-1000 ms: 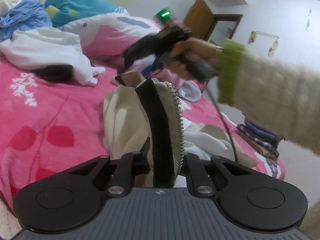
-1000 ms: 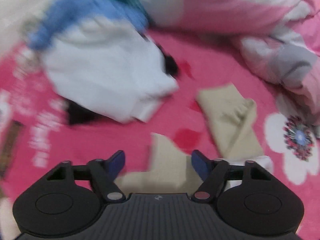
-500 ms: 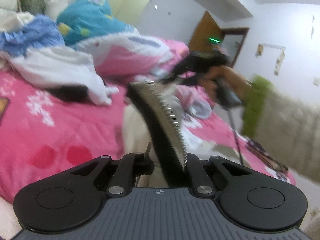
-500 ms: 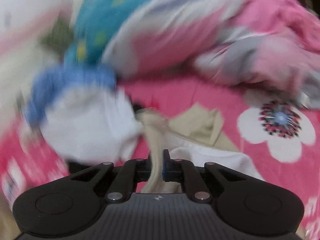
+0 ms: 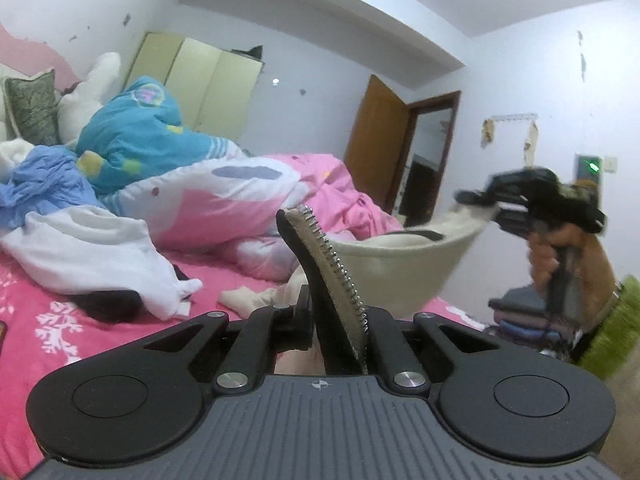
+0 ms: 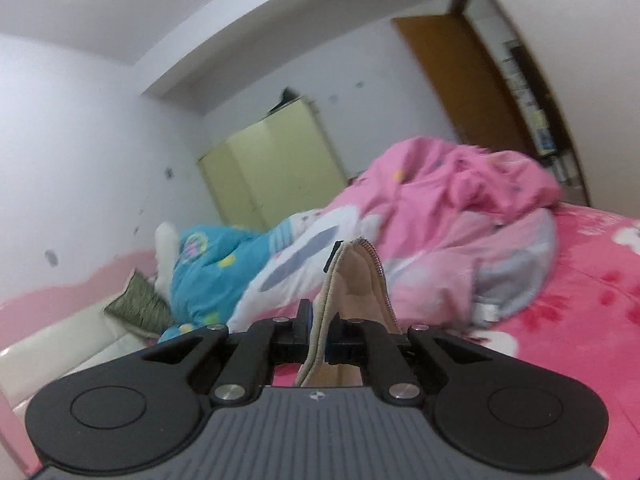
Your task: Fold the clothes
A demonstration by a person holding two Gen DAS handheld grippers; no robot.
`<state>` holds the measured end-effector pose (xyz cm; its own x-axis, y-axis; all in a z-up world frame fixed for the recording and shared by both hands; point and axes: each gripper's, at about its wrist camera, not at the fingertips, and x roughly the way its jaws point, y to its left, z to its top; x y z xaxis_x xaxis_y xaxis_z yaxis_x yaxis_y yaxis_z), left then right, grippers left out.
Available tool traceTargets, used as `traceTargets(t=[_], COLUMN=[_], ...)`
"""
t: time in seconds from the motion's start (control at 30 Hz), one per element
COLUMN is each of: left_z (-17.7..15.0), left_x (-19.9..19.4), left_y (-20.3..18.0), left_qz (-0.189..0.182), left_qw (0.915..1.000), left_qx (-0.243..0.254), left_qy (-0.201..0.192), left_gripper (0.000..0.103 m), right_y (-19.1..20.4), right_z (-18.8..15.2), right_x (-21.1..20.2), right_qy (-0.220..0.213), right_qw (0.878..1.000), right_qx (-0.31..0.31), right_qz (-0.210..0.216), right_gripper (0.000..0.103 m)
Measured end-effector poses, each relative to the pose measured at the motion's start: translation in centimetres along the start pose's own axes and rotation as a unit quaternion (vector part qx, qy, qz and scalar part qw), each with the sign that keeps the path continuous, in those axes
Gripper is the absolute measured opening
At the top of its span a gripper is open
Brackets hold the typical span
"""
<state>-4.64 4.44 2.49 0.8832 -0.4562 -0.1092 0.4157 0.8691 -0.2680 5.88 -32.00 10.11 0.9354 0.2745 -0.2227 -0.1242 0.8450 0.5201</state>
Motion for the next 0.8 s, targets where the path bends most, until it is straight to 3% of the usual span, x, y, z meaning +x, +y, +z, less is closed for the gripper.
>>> traceTargets(t=[0.23,0.37,0.43,0.5,0.57,0.63,0.67,0.8], left_z=[-2.8,-2.7,-2.6,-2.5,-2.4,-2.3,-2.3,-2.3], left_x=[1.6,1.3,1.4,1.7,2.1,2.4,2.5,2.9], left_y=[0.8,0.5,0.4,0.6,0.9,1.2,1.3,1.8], left_qz=[0.009,0.011,0.016,0.02,0.025,0.029,0.03,0.039], left_qw=[0.9967,0.9954,0.9948,0.9946,0.9947,0.9948,0.9947,0.9939], left_qx=[0.02,0.04,0.046,0.038,0.025,0.011,0.004,-0.007], left_qy=[0.079,0.086,0.089,0.094,0.096,0.097,0.098,0.103], left_gripper=[0.005,0.005,0.005,0.006,0.006,0.006,0.006,0.006], right_y=[-8.1,-12.5,-10.4,-8.1,-6.0,-4.7,-4.5,-5.8], right_z=[-5.7,-8.9,-8.7,-8.3,-8.7,-9.6,-10.0,-11.7], right_x=[-4.3,-6.7,-7.8,-9.0,-10.6,-12.7,-12.7,-12.0], right_qy=[0.054,0.084,0.071,0.05,-0.008,-0.055,-0.06,-0.019], right_qw=[0.991,0.979,0.994,0.996,0.988,0.971,0.964,0.941], right_qx=[0.118,0.18,0.071,-0.044,-0.149,-0.228,-0.255,-0.328], right_qz=[-0.028,-0.043,-0.051,-0.058,-0.049,-0.039,-0.042,-0.077], right_gripper=[0.008,0.013,0.021,0.044,0.077,0.09,0.095,0.095])
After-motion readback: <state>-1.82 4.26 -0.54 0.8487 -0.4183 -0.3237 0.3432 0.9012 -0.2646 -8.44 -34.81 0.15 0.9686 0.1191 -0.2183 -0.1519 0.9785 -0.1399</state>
